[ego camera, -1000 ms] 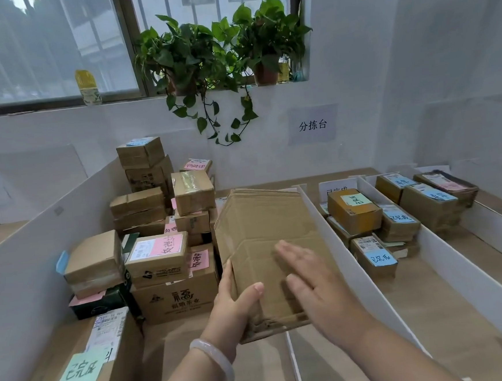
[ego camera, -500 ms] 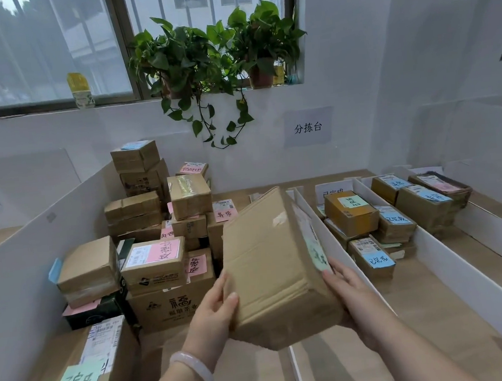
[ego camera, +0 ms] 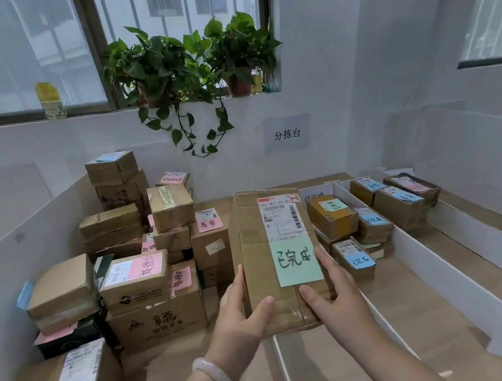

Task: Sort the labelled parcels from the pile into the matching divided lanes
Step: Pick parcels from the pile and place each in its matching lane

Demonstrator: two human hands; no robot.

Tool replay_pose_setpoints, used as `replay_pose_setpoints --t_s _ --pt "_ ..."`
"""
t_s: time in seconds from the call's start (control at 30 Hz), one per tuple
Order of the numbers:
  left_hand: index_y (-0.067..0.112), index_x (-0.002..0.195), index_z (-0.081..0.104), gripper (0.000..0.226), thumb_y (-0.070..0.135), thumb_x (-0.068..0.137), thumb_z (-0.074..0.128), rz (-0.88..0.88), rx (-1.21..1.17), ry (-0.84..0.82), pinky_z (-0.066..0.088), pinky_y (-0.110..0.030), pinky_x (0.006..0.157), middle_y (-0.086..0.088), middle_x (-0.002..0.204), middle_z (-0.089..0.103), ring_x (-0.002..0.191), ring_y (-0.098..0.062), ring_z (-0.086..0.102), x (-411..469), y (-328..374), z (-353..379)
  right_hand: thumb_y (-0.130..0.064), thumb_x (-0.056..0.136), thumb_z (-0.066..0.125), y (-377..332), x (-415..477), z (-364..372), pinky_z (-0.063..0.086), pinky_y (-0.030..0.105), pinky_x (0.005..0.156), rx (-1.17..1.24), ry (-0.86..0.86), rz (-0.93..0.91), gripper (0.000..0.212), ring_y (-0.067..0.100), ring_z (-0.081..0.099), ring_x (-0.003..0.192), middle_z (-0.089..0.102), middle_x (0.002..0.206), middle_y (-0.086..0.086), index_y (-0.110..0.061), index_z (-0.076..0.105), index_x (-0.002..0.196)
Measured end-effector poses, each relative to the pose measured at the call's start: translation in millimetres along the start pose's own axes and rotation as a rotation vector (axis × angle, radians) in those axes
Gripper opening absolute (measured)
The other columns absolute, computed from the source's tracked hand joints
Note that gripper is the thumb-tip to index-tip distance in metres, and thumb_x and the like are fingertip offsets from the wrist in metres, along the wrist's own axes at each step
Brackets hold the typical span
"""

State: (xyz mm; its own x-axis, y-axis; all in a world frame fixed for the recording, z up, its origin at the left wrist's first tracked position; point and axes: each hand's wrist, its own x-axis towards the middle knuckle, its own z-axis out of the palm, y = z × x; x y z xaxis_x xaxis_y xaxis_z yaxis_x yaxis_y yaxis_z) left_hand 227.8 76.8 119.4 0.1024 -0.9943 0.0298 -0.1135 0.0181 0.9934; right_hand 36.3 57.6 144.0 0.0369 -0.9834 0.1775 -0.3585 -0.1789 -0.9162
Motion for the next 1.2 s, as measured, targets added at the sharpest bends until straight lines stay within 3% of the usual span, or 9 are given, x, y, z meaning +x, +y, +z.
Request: replay_pose_setpoints --t_s 0.17,0.27,0.33,0.4,0.57,0.77,0.93,1.1,1.2 --pt "0.076 0.134 0.011 0.076 0.047 0.083 0.059 0.107 0.091 -0.038 0.043 -0.036 0.108 0.03 0.138 0.041 0.128 0.002 0.046 -10.5 10.8 29.8 -0.031 0.092 0.062 11.3 -15.9 -16.6 0.038 0.005 0.077 -0.034 0.082 0.01 0.063 -0.022 0.035 0.109 0.033 0.128 -0.026 -0.063 0.025 0.133" --pt "0.077 0.133 0.007 0.074 0.028 0.098 0.05 0.169 0.215 -0.143 0.027 -0.031 0.118 0.026 0.15 0.027 0.142 0.004 0.025 -9.9 11.7 48.2 -0.025 0.091 0.065 19.0 -30.1 -30.0 0.041 0.004 0.074 -0.061 0.163 0.015 0.064 -0.028 0.037 0.105 0.035 0.13 -0.028 -0.064 0.03 0.128" --pt "0.076 0.131 0.019 0.067 0.024 0.1 0.046 0.159 0.231 -0.209 0.02 -0.025 0.117 0.02 0.156 0.022 0.146 0.003 0.013 -8.0 8.6 61.8 -0.026 0.09 0.066 24.8 -41.0 -39.3 0.041 0.006 0.083 -0.113 0.196 0.03 0.066 -0.02 0.041 0.11 0.038 0.132 -0.024 -0.068 0.03 0.128" --pt "0.074 0.127 0.025 0.062 0.026 0.099 0.051 0.151 0.218 -0.254 0.021 -0.023 0.114 0.013 0.158 0.021 0.146 0.001 0.01 -8.0 5.5 77.1 -0.033 0.09 0.064 31.7 -51.4 -50.2 0.042 0.024 0.1 -0.158 0.224 0.069 0.065 -0.006 0.041 0.122 0.038 0.136 -0.021 -0.075 0.029 0.125" --pt "0.073 0.128 0.02 0.077 0.04 0.082 0.073 0.203 0.193 -0.35 0.02 -0.006 0.104 0.012 0.156 0.018 0.124 0.026 0.017 -12.9 0.8 120.8 -0.037 0.093 0.056 39.6 -72.0 -86.8 0.038 0.033 0.104 -0.178 0.307 0.143 0.055 0.003 0.04 0.128 0.041 0.137 -0.021 -0.073 0.031 0.125" --pt "0.071 0.135 0.02 0.081 0.041 0.082 0.073 0.146 0.163 -0.388 0.03 -0.026 0.116 0.017 0.157 0.007 0.137 0.0 0.024 -17.8 6.5 189.4 -0.054 0.081 0.05 69.9 -74.9 -147.6 0.044 0.044 0.105 -0.113 0.377 0.173 0.054 0.007 0.048 0.127 0.048 0.139 -0.021 -0.066 0.036 0.132" --pt "0.074 0.133 0.022 0.083 0.036 0.082 0.076 0.044 0.124 -0.359 0.035 -0.033 0.116 0.025 0.154 0.008 0.137 -0.004 0.026 0.9 11.1 269.6 -0.032 0.098 0.049 104.5 -47.3 -217.6 0.04 0.01 0.077 0.025 0.354 0.187 0.045 -0.018 0.049 0.107 0.049 0.132 -0.028 -0.06 0.038 0.131" --pt "0.067 0.139 0.02 0.08 0.047 0.081 0.072 0.015 0.134 -0.264 0.034 -0.029 0.115 0.018 0.156 0.018 0.132 -0.001 0.033 18.4 7.4 355.7 -0.059 0.083 0.045 150.0 -13.8 -295.2 0.044 0.041 0.103 -0.021 0.282 0.202 0.049 -0.004 0.049 0.117 0.044 0.139 -0.026 -0.067 0.036 0.13" --pt "0.075 0.129 0.024 0.08 0.049 0.073 0.075 -0.011 0.12 -0.216 0.04 -0.027 0.111 0.014 0.152 0.028 0.129 -0.003 0.042 34.2 1.6 394.7 -0.059 0.083 0.044 171.6 6.6 -329.4 0.044 0.033 0.096 0.004 0.227 0.213 0.049 -0.01 0.048 0.111 0.045 0.136 -0.026 -0.065 0.038 0.131"
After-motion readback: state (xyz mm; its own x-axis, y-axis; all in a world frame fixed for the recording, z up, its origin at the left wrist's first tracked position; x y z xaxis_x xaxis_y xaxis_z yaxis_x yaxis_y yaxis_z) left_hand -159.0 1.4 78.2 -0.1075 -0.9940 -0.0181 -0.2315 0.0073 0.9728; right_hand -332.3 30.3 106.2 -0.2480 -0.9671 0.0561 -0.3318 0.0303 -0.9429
